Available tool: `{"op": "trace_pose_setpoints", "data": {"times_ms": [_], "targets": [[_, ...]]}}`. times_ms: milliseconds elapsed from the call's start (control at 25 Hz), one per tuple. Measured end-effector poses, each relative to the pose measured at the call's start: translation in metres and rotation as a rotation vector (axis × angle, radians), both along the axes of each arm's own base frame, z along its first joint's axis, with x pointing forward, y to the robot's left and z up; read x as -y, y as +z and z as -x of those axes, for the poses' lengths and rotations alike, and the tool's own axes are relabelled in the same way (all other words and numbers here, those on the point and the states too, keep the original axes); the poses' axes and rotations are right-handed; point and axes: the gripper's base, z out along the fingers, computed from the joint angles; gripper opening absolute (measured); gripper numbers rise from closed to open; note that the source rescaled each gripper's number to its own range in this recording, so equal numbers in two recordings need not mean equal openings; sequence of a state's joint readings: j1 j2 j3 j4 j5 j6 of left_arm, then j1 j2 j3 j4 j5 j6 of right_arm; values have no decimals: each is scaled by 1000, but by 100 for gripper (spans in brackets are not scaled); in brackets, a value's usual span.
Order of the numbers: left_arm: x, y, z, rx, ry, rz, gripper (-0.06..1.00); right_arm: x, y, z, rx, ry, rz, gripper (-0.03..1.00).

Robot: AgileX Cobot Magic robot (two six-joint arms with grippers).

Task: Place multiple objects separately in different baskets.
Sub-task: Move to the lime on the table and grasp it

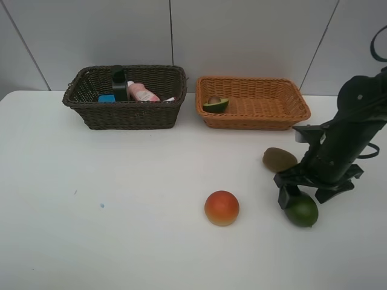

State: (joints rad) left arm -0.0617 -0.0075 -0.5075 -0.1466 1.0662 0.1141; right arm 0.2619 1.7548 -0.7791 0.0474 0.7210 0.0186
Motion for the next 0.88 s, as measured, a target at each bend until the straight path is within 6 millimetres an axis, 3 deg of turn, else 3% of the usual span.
{"op": "trace_pose_setpoints", "data": {"times_ms": [160,360,400,440,520,560,880], "targets": [[0,0,0,0,0,0,87,0,-17,0,-57,0,15,100],[0,0,0,0,0,0,87,0,-20,-1,-74,3,22,99],[0,0,0,0,0,1,87,0,-20,-1,-75,4,23,92],[0,0,0,0,0,1,87,0,-20,-1,-78,9,28,78],[0,0,0,0,0,1,87,1,-21,0,-91,15,35,25],[0,0,0,0,0,1,87,1,-21,1,-100,15,37,11],[0,0,0,0,0,1,87,1,-18,2,-136,13,43,10]]}}
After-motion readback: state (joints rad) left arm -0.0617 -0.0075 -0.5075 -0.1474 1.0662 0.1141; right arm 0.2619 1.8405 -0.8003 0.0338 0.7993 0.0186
